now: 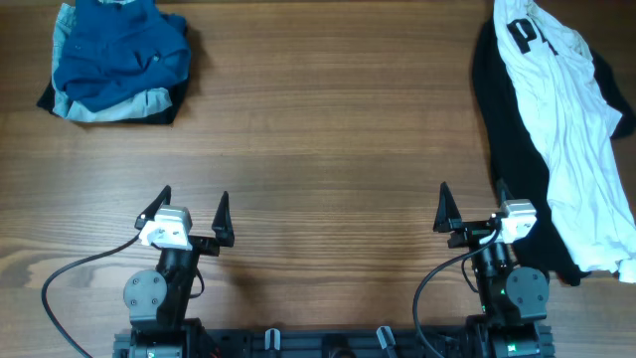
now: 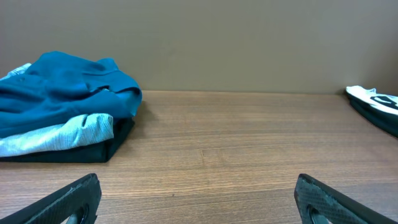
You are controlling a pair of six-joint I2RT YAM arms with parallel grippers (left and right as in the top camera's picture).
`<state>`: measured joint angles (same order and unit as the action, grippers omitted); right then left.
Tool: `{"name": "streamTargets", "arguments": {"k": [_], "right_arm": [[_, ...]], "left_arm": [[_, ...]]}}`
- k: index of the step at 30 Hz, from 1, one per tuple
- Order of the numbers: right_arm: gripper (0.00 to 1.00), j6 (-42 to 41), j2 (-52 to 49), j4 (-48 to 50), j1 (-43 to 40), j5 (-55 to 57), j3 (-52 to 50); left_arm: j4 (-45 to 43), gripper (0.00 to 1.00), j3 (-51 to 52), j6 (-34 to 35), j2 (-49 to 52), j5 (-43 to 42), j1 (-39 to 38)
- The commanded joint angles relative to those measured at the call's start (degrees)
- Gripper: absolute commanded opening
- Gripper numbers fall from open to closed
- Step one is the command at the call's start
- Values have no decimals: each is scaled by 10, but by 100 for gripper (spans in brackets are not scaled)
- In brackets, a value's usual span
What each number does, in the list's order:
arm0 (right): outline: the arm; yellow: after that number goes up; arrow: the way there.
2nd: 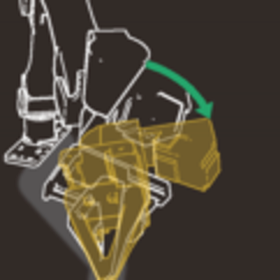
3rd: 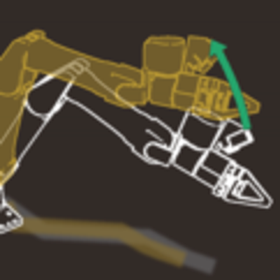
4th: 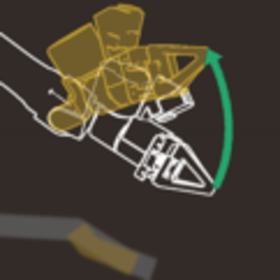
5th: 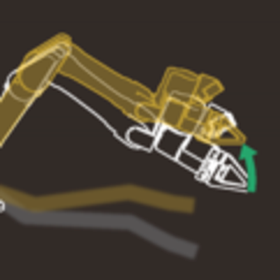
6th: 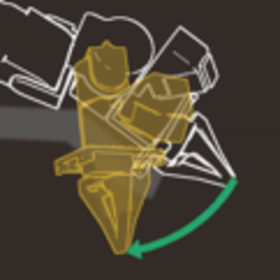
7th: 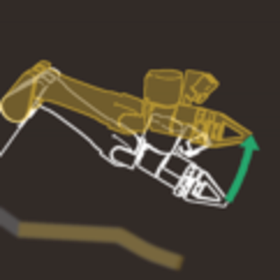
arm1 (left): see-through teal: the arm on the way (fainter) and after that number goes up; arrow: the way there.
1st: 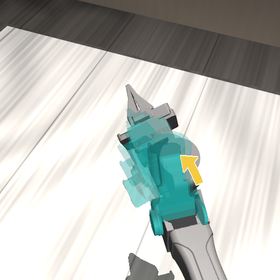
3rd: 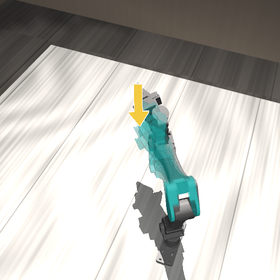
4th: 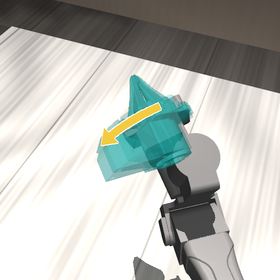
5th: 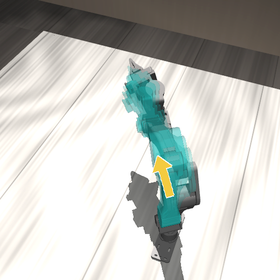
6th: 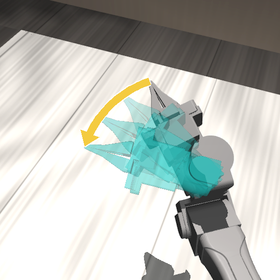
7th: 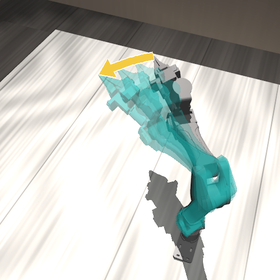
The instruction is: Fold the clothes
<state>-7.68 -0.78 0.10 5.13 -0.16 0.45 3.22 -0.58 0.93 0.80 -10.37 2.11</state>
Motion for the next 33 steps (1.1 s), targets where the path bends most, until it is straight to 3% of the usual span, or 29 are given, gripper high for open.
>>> {"name": "streamTargets", "arguments": {"k": [1, 33], "right_arm": [[100, 6, 3, 3, 2, -3, -2], [100, 12, 3, 43, 2, -3, -1]], "left_arm": [[3, 100, 2, -6, -5, 4, 4], [-8, 100, 2, -6, -5, 3, 4]]}}
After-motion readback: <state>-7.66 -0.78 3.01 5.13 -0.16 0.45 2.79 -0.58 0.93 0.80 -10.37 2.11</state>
